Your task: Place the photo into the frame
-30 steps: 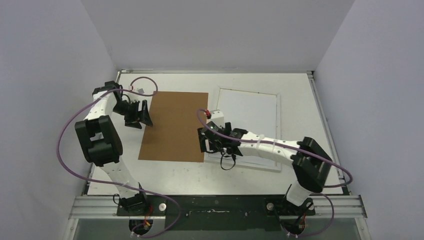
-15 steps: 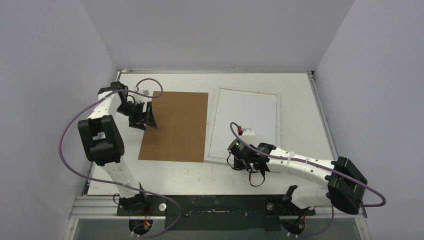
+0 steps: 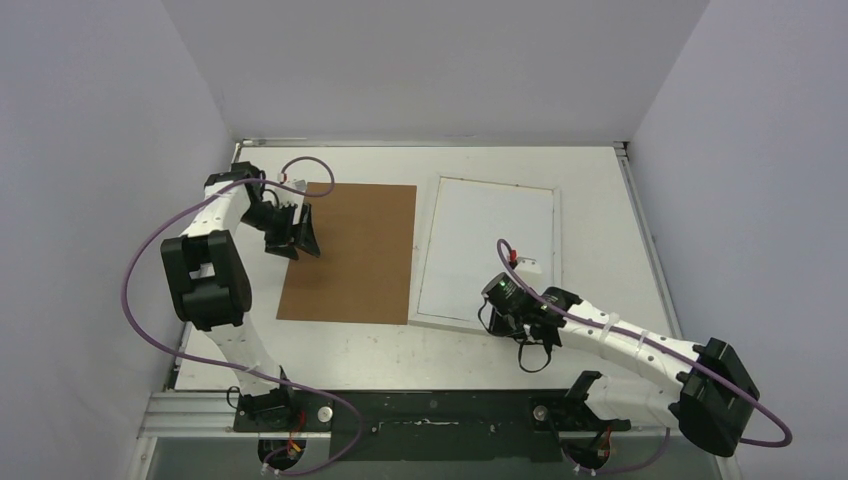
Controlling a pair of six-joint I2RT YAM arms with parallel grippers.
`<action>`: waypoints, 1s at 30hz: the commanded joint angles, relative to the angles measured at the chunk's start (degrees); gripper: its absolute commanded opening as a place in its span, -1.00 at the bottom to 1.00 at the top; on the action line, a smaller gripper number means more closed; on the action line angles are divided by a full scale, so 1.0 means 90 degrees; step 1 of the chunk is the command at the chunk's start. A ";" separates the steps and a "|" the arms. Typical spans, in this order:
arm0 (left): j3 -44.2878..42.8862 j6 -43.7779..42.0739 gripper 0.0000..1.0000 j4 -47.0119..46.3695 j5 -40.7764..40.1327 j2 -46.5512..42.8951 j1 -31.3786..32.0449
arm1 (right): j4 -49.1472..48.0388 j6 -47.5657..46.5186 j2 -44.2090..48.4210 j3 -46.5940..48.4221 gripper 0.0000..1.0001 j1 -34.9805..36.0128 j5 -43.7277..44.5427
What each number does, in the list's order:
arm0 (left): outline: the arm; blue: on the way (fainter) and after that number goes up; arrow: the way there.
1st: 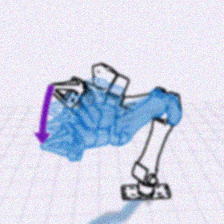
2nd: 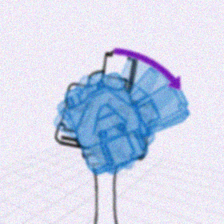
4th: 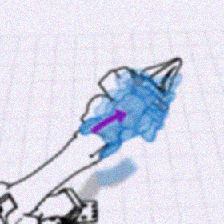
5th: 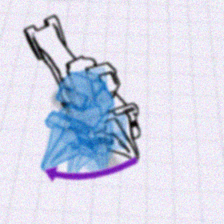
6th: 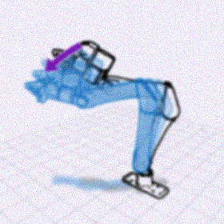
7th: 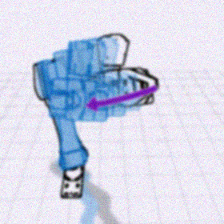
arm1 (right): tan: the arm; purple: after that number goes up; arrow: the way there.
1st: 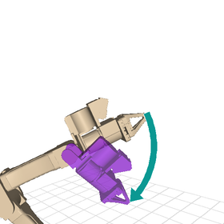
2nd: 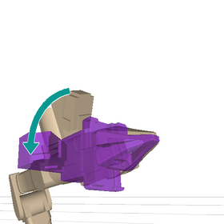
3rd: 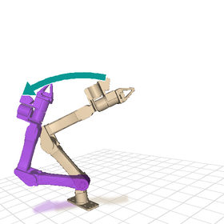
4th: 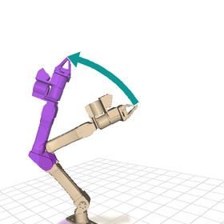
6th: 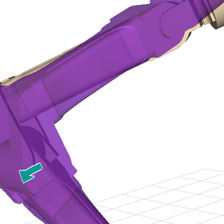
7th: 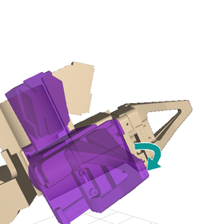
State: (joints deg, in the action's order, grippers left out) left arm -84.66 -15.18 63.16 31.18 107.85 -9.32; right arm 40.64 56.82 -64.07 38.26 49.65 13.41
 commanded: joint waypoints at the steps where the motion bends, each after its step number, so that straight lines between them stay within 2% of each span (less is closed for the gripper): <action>1: -0.0085 0.0059 0.35 -0.0129 0.0138 -0.0070 0.0020 | -0.0014 -0.0034 0.0144 -0.0080 -0.43 -0.0096 -0.0073; 30: -0.0203 0.0072 0.35 -0.0080 0.0241 -0.0021 0.0049 | -0.0256 -0.0209 0.0141 -0.0430 -0.43 -0.0533 -0.0210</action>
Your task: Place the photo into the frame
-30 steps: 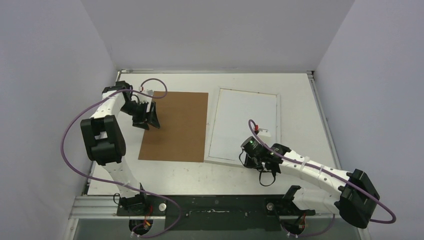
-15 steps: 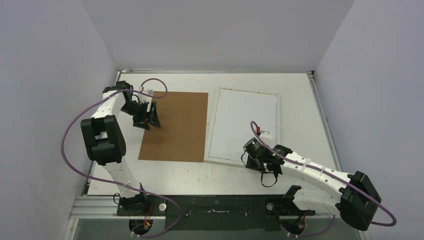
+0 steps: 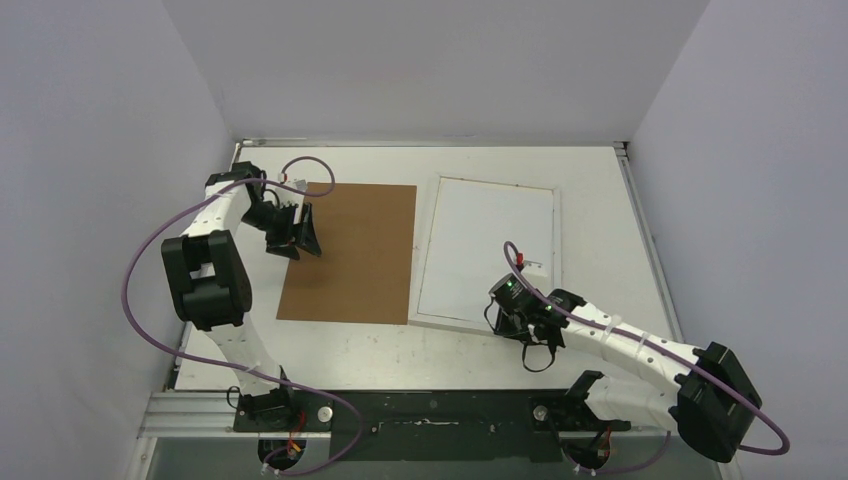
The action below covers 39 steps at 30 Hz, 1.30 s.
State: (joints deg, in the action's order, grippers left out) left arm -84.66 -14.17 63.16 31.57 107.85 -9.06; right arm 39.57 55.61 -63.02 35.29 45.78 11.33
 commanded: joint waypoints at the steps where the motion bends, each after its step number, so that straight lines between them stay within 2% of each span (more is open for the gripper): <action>1: -0.0202 -0.0037 0.35 -0.0082 0.0202 -0.0021 0.0020 | -0.0140 -0.0076 0.0035 -0.0111 -0.43 -0.0113 0.0013; 39: -0.0237 -0.0047 0.34 -0.0045 0.0300 -0.0011 0.0030 | -0.0564 -0.0755 -0.0135 -0.0062 -0.43 -0.0958 -0.0117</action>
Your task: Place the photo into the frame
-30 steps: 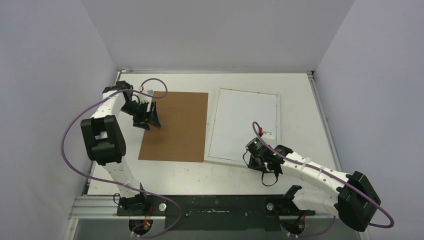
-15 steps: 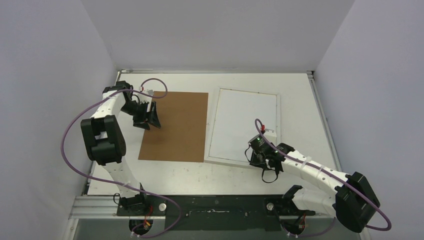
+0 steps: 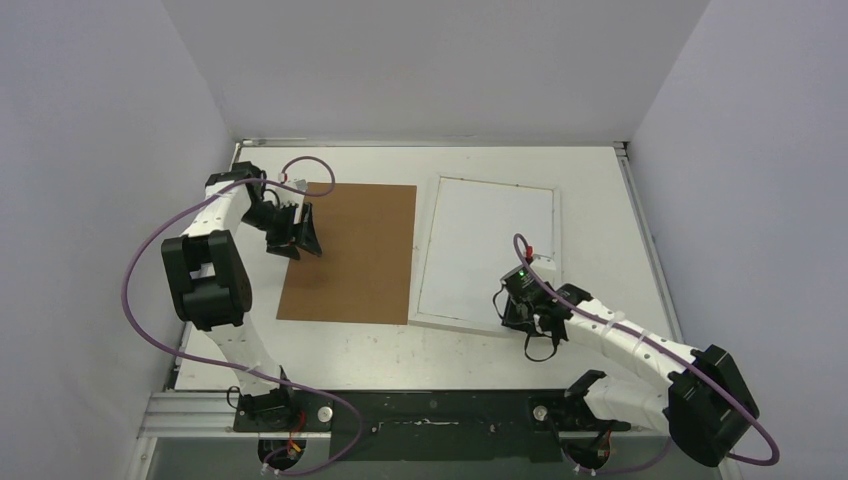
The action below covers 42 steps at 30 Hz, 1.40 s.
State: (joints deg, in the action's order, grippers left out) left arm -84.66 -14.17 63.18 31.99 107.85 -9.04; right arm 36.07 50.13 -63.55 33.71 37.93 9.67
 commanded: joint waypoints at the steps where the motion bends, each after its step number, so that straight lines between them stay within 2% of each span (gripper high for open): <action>1: -0.0232 -0.0043 0.34 -0.0048 0.0259 -0.0011 0.0028 | -0.0180 -0.0173 -0.0078 0.0120 -0.43 -0.0105 0.0055; 6: -0.0296 -0.0052 0.34 0.0016 0.0297 -0.0002 0.0020 | -0.0076 -0.0355 -0.0016 0.0393 -0.36 -0.0184 0.0093; 10: -0.0376 -0.0050 0.36 0.0069 0.0322 0.0023 0.0018 | 0.0061 -0.0534 0.0053 0.0904 -0.07 -0.0159 0.0171; 12: -0.0396 -0.0050 0.39 0.0081 0.0291 0.0027 0.0004 | 0.0052 -0.0564 0.0038 0.1129 0.14 -0.0057 0.0196; 14: -0.0421 -0.0067 0.42 0.0104 0.0258 0.0023 -0.0025 | -0.0068 -0.0568 -0.0046 0.1356 0.32 0.0190 0.0260; 16: -0.0481 -0.0080 0.44 0.0156 0.0202 0.0028 -0.0080 | -0.0292 -0.0591 -0.0326 0.1683 0.42 0.0532 0.0407; 20: -0.0709 -0.0148 0.48 0.0380 0.0120 -0.0022 -0.0240 | -0.0565 -0.0780 -0.1384 0.2590 0.47 0.0997 0.0441; 27: -0.0901 -0.0257 0.62 0.0639 0.0033 -0.0219 -0.0579 | -0.1352 -0.0914 -0.3138 0.4015 0.42 0.1333 0.0039; 30: -0.0808 -0.0309 0.64 0.0583 -0.0074 -0.0190 -0.0711 | -0.1466 -0.0976 -0.3984 0.4780 0.51 0.1694 0.0036; 37: -0.0587 -0.0250 0.42 0.0137 -0.0378 0.0225 -0.0982 | -0.1286 -0.0902 -0.5627 0.6433 0.92 0.1975 0.0342; 41: -0.0544 -0.0126 0.16 -0.0236 -0.0530 0.0392 -0.0985 | -0.1083 -0.0797 -0.6349 0.7115 1.00 0.1953 0.0717; 42: -0.0544 -0.0095 0.11 -0.0321 -0.0572 0.0428 -0.0978 | -0.1011 -0.0774 -0.6494 0.7259 0.90 0.1941 0.0823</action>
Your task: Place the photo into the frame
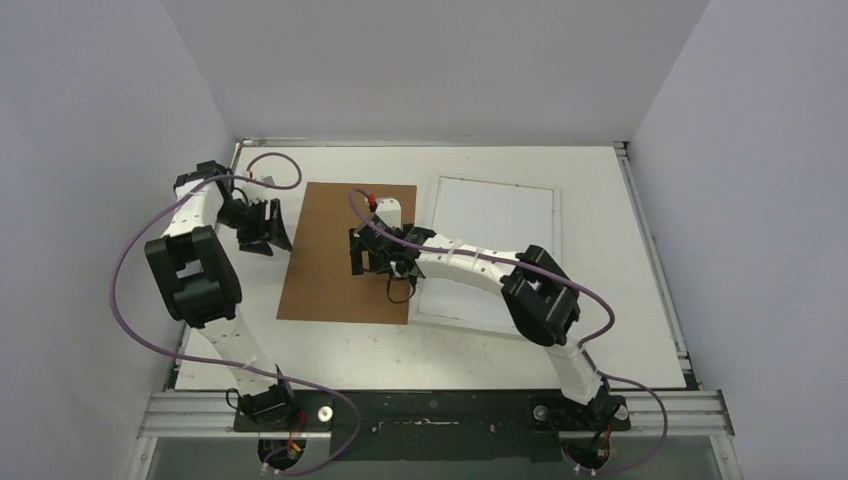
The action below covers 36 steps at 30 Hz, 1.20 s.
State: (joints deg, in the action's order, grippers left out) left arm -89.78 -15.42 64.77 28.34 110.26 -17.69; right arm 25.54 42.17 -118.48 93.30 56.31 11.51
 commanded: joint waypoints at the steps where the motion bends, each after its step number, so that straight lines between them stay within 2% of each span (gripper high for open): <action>1: 0.0024 0.0093 0.04 -0.0586 -0.0212 0.0208 -0.0016 | 0.0246 0.0157 -0.0538 0.0795 0.85 -0.0112 0.0754; 5: 0.0024 0.0282 -0.21 -0.0967 -0.0498 0.0485 0.0002 | 0.0475 0.0311 -0.0940 0.1204 0.79 -0.0180 0.1164; 11: 0.0212 0.0387 -0.43 -0.1424 -0.0770 0.0721 0.0163 | 0.0624 0.0509 -0.0980 0.1167 0.79 -0.0284 0.1485; 20: 0.0297 0.0585 -0.48 -0.1868 -0.1138 0.0886 0.0505 | 0.0696 0.0723 -0.1051 0.1022 0.79 -0.0510 0.1475; 30: 0.0219 0.0644 -0.49 -0.1972 -0.1176 0.1173 0.0605 | 0.0647 0.0738 -0.1105 0.0961 0.80 -0.0608 0.1391; 36: 0.0173 0.0610 -0.46 -0.1866 -0.1001 0.1007 0.0591 | 0.0597 0.0879 -0.1215 0.0919 0.80 -0.0627 0.1256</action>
State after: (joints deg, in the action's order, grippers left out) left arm -86.85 -9.65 49.36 18.46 119.26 -12.47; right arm 31.33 48.69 -128.20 101.78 51.03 22.44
